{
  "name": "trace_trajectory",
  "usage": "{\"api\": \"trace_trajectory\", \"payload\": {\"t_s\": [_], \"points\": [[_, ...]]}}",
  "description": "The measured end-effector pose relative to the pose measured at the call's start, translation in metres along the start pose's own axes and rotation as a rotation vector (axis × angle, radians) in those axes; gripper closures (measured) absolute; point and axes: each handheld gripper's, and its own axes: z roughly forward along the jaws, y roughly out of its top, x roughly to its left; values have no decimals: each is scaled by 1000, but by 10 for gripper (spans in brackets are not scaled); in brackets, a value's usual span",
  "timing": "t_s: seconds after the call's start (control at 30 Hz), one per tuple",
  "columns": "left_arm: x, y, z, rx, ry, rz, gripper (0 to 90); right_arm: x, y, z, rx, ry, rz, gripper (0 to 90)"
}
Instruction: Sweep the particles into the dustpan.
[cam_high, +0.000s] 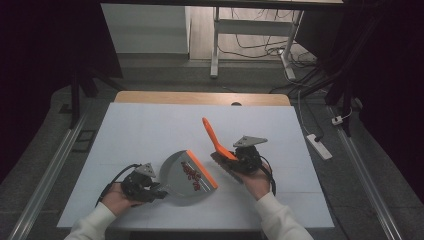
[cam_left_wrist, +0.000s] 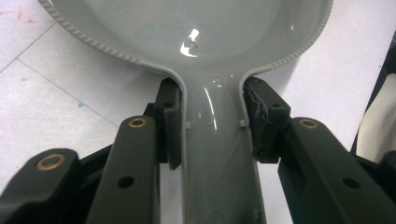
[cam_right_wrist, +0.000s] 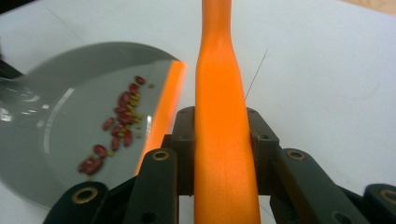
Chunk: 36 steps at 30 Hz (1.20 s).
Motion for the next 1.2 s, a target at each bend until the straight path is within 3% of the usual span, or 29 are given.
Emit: {"api": "trace_trajectory", "payload": {"t_s": [0.2, 0.57, 0.93, 1.2], "points": [[-1, -3, 1, -44, 28, -12, 619, -4, -2, 1, 13, -12, 2, 706], [-11, -6, 6, -117, 102, 37, 619, -12, -4, -9, -13, -20, 14, 706], [-11, -9, 0, -186, 146, -16, 619, -15, -5, -27, -68, 1, -5, 706], [-15, -14, -8, -246, 164, -60, 618, -15, -9, -36, -74, 7, -28, 706]]}}
